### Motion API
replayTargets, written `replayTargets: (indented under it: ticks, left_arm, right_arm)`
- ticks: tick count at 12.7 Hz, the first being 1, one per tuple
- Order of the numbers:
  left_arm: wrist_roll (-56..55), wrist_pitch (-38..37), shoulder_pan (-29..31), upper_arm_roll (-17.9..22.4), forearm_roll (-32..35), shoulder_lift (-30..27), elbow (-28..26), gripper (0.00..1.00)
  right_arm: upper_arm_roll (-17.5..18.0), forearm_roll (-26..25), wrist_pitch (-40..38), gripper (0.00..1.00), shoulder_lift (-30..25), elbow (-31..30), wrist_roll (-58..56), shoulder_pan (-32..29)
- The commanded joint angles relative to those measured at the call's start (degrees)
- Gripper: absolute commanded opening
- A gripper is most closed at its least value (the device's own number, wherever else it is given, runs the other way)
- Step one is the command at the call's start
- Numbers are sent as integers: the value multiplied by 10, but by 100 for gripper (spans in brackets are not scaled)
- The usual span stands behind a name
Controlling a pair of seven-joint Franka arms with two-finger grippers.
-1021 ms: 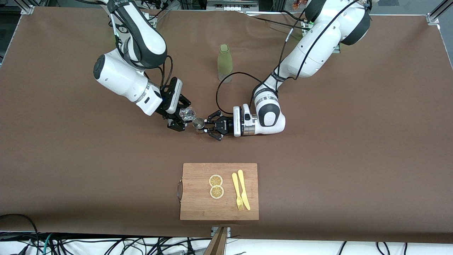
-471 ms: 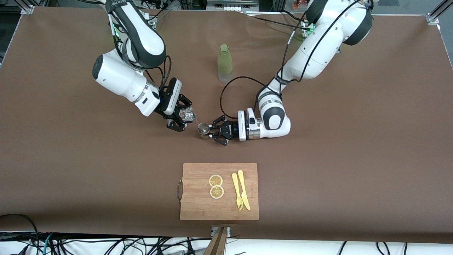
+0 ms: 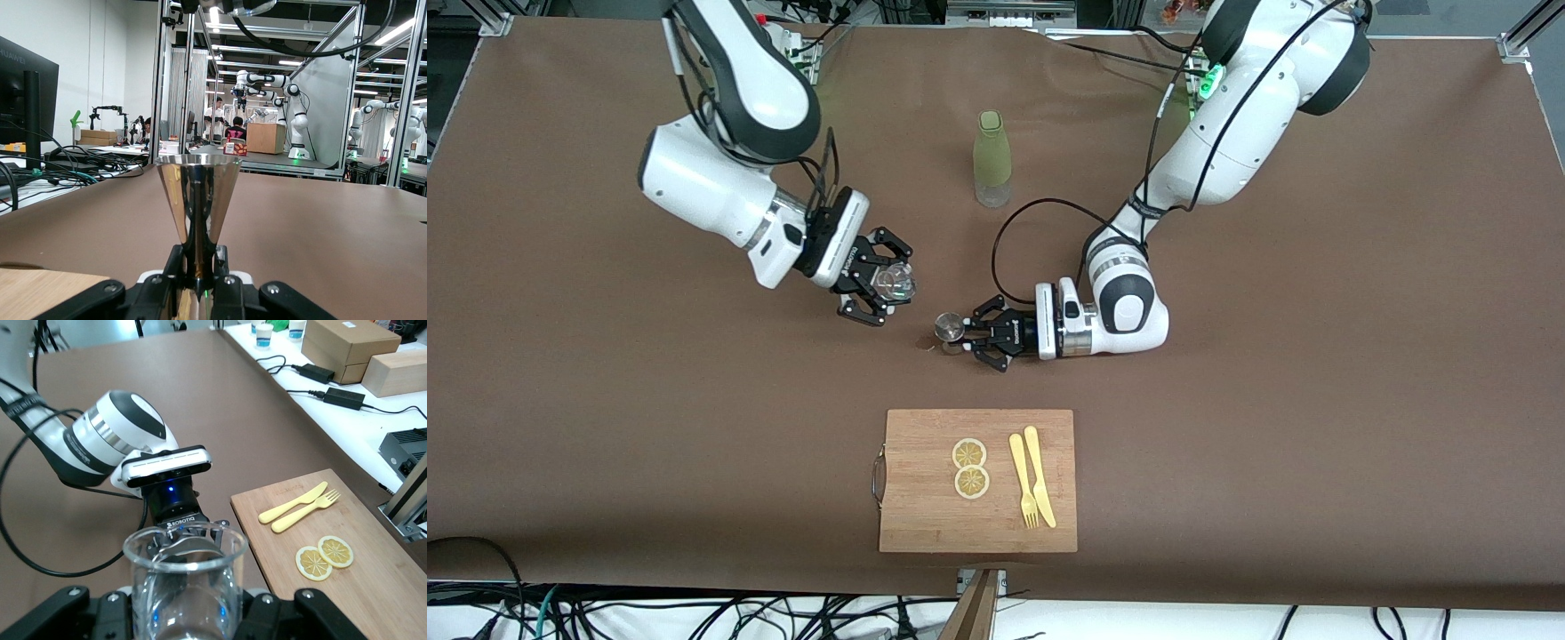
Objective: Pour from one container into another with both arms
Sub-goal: 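Move the beaker back with the right gripper while the left gripper withdraws the jigger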
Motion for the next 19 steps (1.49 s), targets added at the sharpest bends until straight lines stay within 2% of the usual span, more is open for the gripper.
replayTargets:
  ticks: [1,3,7,10,12,15,19]
  left_arm:
    - [18,-13,20,-4,30,-16,-22,0]
    - [20,-16,43,-4,68,-28,-43,0]
    - [21,-35,100,-4,140,-74,-101,0]
    - [57,-110,164,0,177,-81,-137,0]
    - [73,-166,207,15,216,-81,-150,0]
    - [75,-267,250,73,304,-91,-153,0]
    - [98,-374,282,174,408,-99,-151,0]
  right_arm:
    - [-29,47,-79,20,-13,-3,-35,-29]
    - [-83,68,-152,20,-7,-3,-87,-36]
    - [-181,69,-271,20,30,-4,-202,-53]
    - [-223,69,-346,20,76,-5,-296,-82]
    - [-229,68,-387,20,110,-5,-361,-112]
    - [-268,68,-457,20,175,-3,-446,-130]
    - [-286,85,-495,20,244,6,-523,-146]
